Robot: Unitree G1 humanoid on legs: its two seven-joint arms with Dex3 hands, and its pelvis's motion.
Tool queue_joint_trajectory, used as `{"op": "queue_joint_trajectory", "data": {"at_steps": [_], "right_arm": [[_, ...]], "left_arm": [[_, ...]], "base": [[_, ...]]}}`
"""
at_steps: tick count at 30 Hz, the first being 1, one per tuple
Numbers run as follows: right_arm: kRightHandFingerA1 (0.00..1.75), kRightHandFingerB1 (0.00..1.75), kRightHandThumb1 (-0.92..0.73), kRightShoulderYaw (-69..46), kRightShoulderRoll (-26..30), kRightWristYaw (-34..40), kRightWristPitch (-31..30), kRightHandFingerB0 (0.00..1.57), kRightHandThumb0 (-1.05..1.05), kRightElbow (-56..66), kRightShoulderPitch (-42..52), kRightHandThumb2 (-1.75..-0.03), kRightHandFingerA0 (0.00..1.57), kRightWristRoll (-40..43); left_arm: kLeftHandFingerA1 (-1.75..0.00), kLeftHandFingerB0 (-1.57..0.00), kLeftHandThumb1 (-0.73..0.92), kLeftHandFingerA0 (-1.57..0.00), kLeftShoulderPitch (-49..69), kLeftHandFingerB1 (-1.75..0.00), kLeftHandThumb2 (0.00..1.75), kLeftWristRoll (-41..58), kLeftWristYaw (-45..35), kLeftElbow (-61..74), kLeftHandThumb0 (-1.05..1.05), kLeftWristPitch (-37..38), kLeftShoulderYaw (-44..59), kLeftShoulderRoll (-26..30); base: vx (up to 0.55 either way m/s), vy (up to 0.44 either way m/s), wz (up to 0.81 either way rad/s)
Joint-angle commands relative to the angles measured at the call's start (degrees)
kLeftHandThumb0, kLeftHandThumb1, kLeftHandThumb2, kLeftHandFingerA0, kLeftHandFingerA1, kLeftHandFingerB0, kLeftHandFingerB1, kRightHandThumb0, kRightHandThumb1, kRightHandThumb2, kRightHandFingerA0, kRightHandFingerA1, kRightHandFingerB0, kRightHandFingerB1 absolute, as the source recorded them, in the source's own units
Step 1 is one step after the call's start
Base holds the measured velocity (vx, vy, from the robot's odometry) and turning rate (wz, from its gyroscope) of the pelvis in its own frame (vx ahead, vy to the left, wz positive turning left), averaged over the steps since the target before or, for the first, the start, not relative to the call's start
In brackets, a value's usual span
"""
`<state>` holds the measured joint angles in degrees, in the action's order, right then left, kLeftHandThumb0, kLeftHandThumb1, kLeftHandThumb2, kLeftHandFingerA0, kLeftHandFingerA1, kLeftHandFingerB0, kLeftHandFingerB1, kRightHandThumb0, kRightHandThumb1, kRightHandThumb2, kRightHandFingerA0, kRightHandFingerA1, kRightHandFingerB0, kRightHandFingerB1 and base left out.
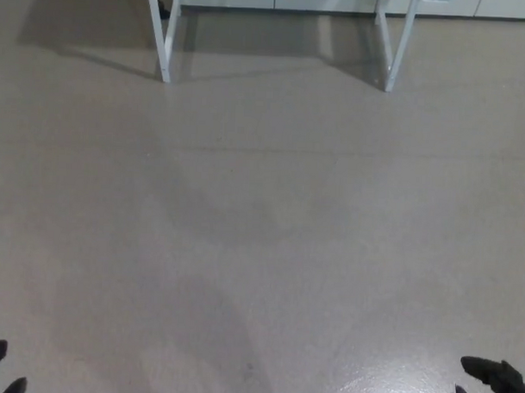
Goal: The robot walk towards a table in front and pick up a black pencil case on the left hand side and put the pencil case into a small container on the right hand side
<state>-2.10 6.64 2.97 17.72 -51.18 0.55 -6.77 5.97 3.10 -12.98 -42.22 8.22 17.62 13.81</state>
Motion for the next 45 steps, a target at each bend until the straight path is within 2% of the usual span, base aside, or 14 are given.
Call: {"op": "queue_joint_trajectory", "data": {"at_steps": [1,7,8,9,10,13,14,18,19,30,32,33,34,45], "right_arm": [[0.61,0.63,-0.89,-0.77,0.08,2.57,6.52,0.18,-0.71,-2.56,-0.02,-0.67,0.53,0.29],[0.60,0.62,-0.89,-0.93,0.13,2.39,8.42,0.18,-0.70,-4.83,0.86,-0.67,0.53,0.40],[0.70,0.64,-0.67,-0.99,0.16,2.51,8.45,0.22,-0.70,-4.97,1.44,-1.06,0.50,0.43],[0.70,0.64,-0.67,-1.00,0.13,2.55,8.65,0.22,-0.70,-5.21,1.49,-1.06,0.51,0.44],[0.64,0.65,-0.89,-0.82,0.20,2.79,8.86,0.18,-0.71,-5.50,1.45,-0.68,0.53,0.18],[0.64,0.65,-0.89,-0.54,0.33,3.19,9.19,0.18,-0.71,-5.95,1.34,-0.68,0.53,-0.21],[0.70,0.64,-0.67,-0.78,0.42,3.02,8.99,0.22,-0.71,-6.73,0.96,-1.06,0.51,0.10],[0.70,0.64,-0.67,-0.63,0.33,3.18,9.18,0.22,-0.71,-7.21,1.21,-1.06,0.51,-0.06],[0.62,0.63,-0.87,-0.46,0.42,3.24,9.32,0.18,-0.68,-7.42,1.43,-0.67,0.52,-0.23],[0.60,0.61,-0.88,0.53,1.17,3.33,10.69,0.19,-0.69,-8.94,4.18,-0.67,0.54,-0.65],[0.68,0.63,-0.68,0.69,1.06,3.56,10.81,0.21,-0.67,-9.00,4.15,-1.07,0.50,-0.80],[0.68,0.63,-0.68,0.73,1.04,3.56,10.94,0.21,-0.67,-9.06,4.28,-1.07,0.50,-0.81],[0.62,0.64,-0.89,0.74,1.10,3.27,11.45,0.19,-0.68,-9.36,4.48,-0.67,0.54,-0.75],[0.61,0.68,-0.89,1.32,1.32,2.53,13.39,0.22,-0.67,-9.73,7.68,-0.66,0.54,-0.96]], "left_arm": [[-0.39,-0.34,0.70,-0.44,0.39,-0.35,0.61,3.02,-2.68,-0.47,-0.31,3.49,0.99,1.04],[-0.39,-0.33,0.69,-0.44,1.78,-0.35,0.61,3.00,-2.75,-0.62,-0.31,4.13,0.78,0.87],[-0.38,-0.31,0.71,-0.43,2.30,-0.34,0.61,2.65,-3.00,-1.17,-0.30,4.44,0.35,0.96],[-0.39,-0.33,0.71,-0.43,2.33,-0.35,0.62,2.40,-2.77,-1.42,-0.29,4.64,0.19,1.02],[-0.39,-0.34,0.71,-0.44,2.30,-0.35,0.61,2.32,-2.62,-1.59,-0.28,4.67,0.10,1.08],[-0.39,-0.34,0.71,-0.44,2.26,-0.35,0.61,2.42,-2.52,-1.81,-0.28,4.68,-0.06,1.20],[-0.40,-0.33,0.72,-0.44,2.17,-0.35,0.62,2.34,-2.68,-1.75,-0.28,4.33,-0.39,1.13],[-0.39,-0.35,0.71,-0.46,2.97,-0.35,0.62,1.33,-2.04,-1.99,-0.32,5.31,-1.42,1.67],[-0.38,-0.32,0.71,-0.41,3.23,-0.35,0.62,1.27,-2.11,-2.28,-0.33,5.67,-1.70,1.87],[-0.39,-0.34,0.72,-0.43,5.94,-0.35,0.62,0.24,-1.55,-3.54,-0.32,7.58,-3.79,2.50],[-0.40,-0.34,0.72,-0.42,6.12,-0.36,0.61,0.46,-1.59,-3.86,-0.32,8.05,-3.97,2.71],[-0.40,-0.34,0.72,-0.42,6.40,-0.36,0.61,0.23,-1.48,-3.87,-0.32,8.46,-4.29,2.93],[-0.41,-0.36,0.72,-0.44,6.75,-0.36,0.62,0.02,-1.11,-4.02,-0.33,8.95,-4.54,2.97],[-0.41,-0.37,0.71,-0.49,10.49,-0.37,0.61,0.02,-0.59,-4.69,-0.27,11.40,-5.72,2.79]], "base": [[0.00,0.000,0.00],[0.00,0.000,0.00],[0.00,0.000,0.00],[0.00,0.000,0.00],[0.00,0.000,0.00],[0.07,-0.022,0.01],[-0.01,0.004,0.08],[-0.15,0.077,0.15],[0.00,0.000,0.00],[0.14,0.204,-0.12],[0.21,0.110,0.05],[0.24,0.063,0.09],[0.24,0.028,0.10],[0.30,-0.146,0.18]]}}
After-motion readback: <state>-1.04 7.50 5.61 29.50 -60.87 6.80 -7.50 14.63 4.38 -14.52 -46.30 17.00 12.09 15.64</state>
